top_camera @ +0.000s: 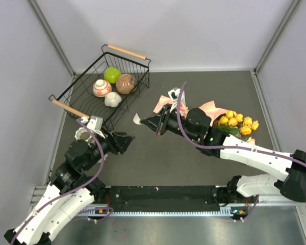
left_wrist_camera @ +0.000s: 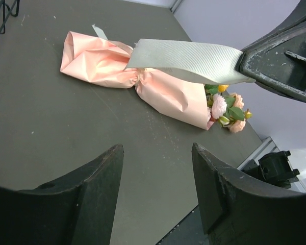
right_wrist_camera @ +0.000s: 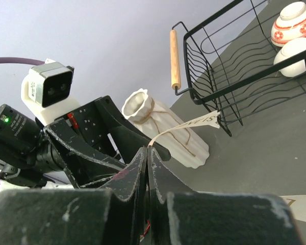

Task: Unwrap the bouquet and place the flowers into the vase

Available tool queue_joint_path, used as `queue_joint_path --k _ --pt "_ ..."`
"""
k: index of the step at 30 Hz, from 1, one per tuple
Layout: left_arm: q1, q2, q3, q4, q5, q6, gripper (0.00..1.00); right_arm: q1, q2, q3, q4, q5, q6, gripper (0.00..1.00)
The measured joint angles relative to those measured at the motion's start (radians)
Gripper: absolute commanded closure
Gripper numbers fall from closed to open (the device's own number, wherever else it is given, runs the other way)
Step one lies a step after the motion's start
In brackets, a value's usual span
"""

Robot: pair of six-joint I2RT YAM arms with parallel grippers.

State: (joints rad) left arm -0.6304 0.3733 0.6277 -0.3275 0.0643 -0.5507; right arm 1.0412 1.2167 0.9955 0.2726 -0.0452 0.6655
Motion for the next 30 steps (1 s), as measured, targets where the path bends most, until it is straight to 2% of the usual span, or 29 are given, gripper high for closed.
queue_joint_path --k 6,12,18,30 --pt "0.0 -0.04 0.0 -0.054 -0.006 -0.003 0.28 0.045 0.0 0.002 -0.042 0.028 -0.002 0.99" --pt "0.0 -0.097 0.0 -0.089 -0.015 -0.005 0.27 0.109 -0.001 0.019 -0.069 0.064 -0.008 0.98" --pt "0.0 -0.103 0.0 -0.108 -0.018 -0.005 0.26 0.117 -0.001 0.02 -0.076 0.086 0.0 1.0" --pt "-0.001 -0.17 0.034 -0.193 -0.091 0.018 0.24 0.135 0.084 -0.047 0.067 0.019 0.124 1.0"
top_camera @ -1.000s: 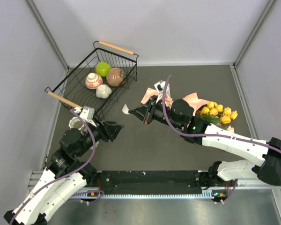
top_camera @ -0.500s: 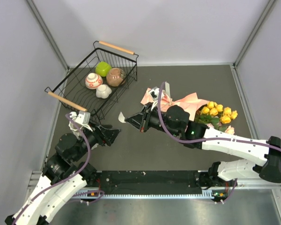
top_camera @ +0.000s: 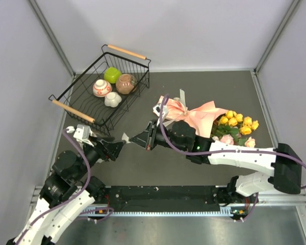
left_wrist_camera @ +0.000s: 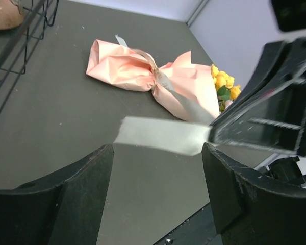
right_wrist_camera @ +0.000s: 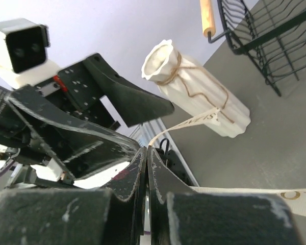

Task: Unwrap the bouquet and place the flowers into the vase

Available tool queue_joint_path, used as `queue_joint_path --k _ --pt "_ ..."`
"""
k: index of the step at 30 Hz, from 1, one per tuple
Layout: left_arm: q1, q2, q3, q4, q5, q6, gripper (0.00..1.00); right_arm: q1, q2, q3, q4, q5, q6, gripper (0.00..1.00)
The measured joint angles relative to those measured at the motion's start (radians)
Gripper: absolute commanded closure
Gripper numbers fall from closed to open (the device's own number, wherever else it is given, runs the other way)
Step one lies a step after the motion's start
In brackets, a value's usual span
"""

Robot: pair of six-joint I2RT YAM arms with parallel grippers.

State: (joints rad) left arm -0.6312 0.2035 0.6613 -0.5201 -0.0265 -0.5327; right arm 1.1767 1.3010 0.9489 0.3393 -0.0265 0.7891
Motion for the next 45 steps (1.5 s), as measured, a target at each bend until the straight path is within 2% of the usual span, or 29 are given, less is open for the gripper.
queue_joint_path --k 11,17,21,22,23,25,26,28,32,35,39,45 --pt "0.0 -0.036 0.027 -0.037 -0.047 0.017 0.22 0.01 0.144 -0.08 0.176 -0.093 0.145 1.0" --pt "0.0 -0.036 0.03 -0.046 -0.052 0.031 0.18 0.047 0.251 -0.118 0.274 -0.119 0.199 1.0" --pt "0.0 -0.018 0.033 -0.048 -0.046 0.032 0.14 0.062 0.301 -0.146 0.288 -0.132 0.213 0.71" --pt "0.0 -0.007 0.033 -0.047 -0.044 0.031 0.14 0.061 0.303 -0.152 0.286 -0.132 0.21 0.66" --pt "0.0 0.007 0.033 -0.046 -0.04 0.031 0.13 0.055 0.302 -0.159 0.277 -0.133 0.203 0.56" --pt "0.0 0.05 0.033 -0.034 -0.032 0.03 0.1 0.032 0.276 -0.173 0.237 -0.128 0.173 0.47" --pt "0.0 0.072 0.033 -0.024 -0.027 0.03 0.09 0.013 0.245 -0.186 0.203 -0.119 0.154 0.4" --pt "0.0 0.119 0.032 0.004 -0.015 0.027 0.09 -0.041 0.159 -0.205 0.117 -0.09 0.106 0.36" --pt "0.0 0.249 0.018 0.112 0.038 0.02 0.12 -0.19 -0.034 -0.194 -0.051 0.028 -0.016 0.34" --pt "0.0 0.415 0.01 0.21 0.097 0.012 0.13 -0.336 -0.067 -0.142 -0.132 0.067 -0.092 0.34" --pt "0.0 0.654 0.009 0.345 0.178 0.003 0.2 -0.525 0.014 -0.074 -0.184 0.074 -0.151 0.33" --pt "-0.003 1.059 0.086 0.46 0.341 -0.019 0.24 -0.726 0.325 0.156 -0.266 -0.025 -0.208 0.32"
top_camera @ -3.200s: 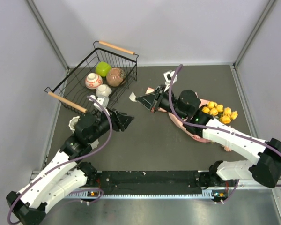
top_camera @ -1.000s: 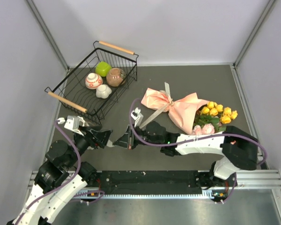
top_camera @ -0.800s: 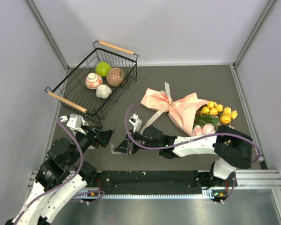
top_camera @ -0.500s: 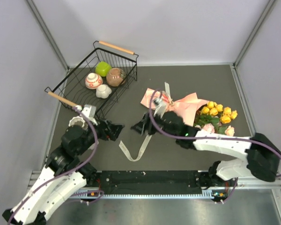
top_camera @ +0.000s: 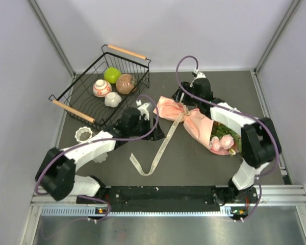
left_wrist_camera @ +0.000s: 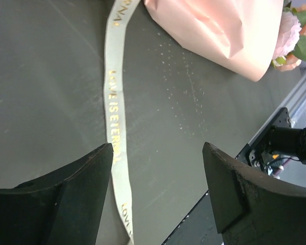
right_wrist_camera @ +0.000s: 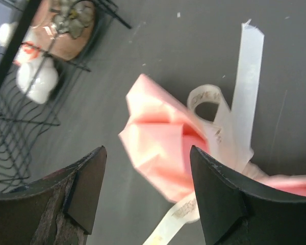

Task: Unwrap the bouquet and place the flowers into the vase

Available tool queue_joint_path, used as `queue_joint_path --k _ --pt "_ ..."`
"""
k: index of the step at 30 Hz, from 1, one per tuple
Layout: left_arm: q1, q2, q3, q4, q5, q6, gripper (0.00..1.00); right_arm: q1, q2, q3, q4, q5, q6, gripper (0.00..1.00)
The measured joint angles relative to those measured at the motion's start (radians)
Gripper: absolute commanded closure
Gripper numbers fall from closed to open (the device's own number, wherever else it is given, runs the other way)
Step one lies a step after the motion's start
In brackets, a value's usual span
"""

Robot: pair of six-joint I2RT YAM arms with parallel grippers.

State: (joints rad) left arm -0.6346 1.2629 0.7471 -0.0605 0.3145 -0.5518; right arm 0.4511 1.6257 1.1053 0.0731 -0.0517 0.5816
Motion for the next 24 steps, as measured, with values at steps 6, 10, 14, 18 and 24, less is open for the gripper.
queue_joint_path --k 6,10,14,18,24 --pt "-0.016 0.176 0.105 0.061 0.089 -0.024 0.25 -0.09 0.252 0.216 -0.069 -0.143 -0.071 0.41" --pt "-0.018 0.243 0.157 0.103 0.115 -0.044 0.27 -0.119 0.373 0.325 -0.101 -0.218 -0.098 0.36" --pt "-0.018 0.305 0.192 0.12 0.12 -0.065 0.3 -0.137 0.406 0.339 -0.117 -0.256 -0.107 0.31" --pt "-0.018 0.345 0.205 0.133 0.123 -0.092 0.31 -0.163 0.425 0.39 -0.127 -0.266 -0.058 0.3" --pt "-0.023 0.348 0.205 0.142 0.116 -0.109 0.31 -0.202 0.527 0.591 -0.211 -0.234 -0.04 0.31"
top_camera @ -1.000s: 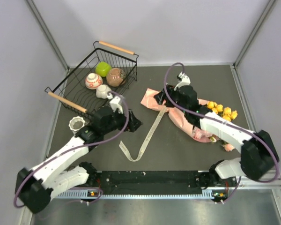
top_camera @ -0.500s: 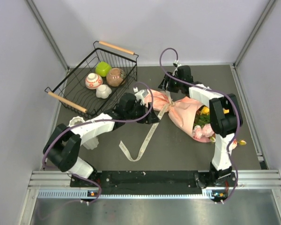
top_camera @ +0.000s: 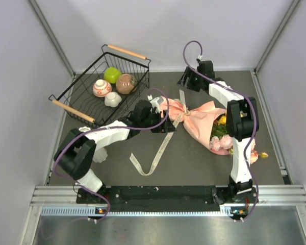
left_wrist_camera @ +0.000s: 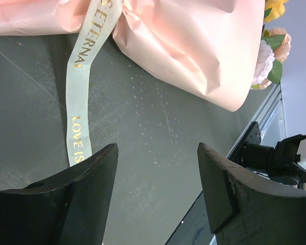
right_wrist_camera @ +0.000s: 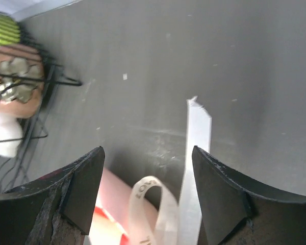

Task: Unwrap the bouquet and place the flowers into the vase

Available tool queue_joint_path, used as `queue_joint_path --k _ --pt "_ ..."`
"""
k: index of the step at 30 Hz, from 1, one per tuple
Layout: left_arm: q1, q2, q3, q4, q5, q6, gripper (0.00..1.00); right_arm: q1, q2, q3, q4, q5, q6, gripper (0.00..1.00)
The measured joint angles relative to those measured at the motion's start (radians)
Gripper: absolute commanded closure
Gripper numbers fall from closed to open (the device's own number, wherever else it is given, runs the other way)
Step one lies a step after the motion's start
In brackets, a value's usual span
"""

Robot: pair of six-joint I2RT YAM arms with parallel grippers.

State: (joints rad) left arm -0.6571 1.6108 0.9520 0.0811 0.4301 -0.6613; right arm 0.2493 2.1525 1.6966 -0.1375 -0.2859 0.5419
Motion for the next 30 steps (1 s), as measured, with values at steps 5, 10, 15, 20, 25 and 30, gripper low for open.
queue_joint_path --k 5,10,15,20,25,30 --pt "-0.004 -0.003 0.0 0.001 -0.001 -0.003 0.31 -0.005 0.069 0.084 -0.145 0.054 -0.038 0.32" --pt "-0.006 -0.013 -0.002 0.0 -0.001 -0.003 0.31 0.006 0.118 0.118 -0.273 0.084 -0.111 0.3" --pt "-0.013 -0.02 -0.006 0.0 -0.004 -0.008 0.31 0.046 0.177 0.23 -0.37 0.171 -0.192 0.3" --pt "-0.018 -0.022 -0.006 0.0 -0.005 -0.011 0.31 0.103 0.226 0.314 -0.437 0.271 -0.245 0.4" --pt "-0.018 -0.045 -0.008 -0.007 -0.01 -0.013 0.31 0.124 0.255 0.362 -0.487 0.355 -0.262 0.49" --pt "-0.018 -0.072 -0.011 -0.008 -0.022 -0.013 0.31 0.129 0.267 0.38 -0.51 0.413 -0.28 0.75"
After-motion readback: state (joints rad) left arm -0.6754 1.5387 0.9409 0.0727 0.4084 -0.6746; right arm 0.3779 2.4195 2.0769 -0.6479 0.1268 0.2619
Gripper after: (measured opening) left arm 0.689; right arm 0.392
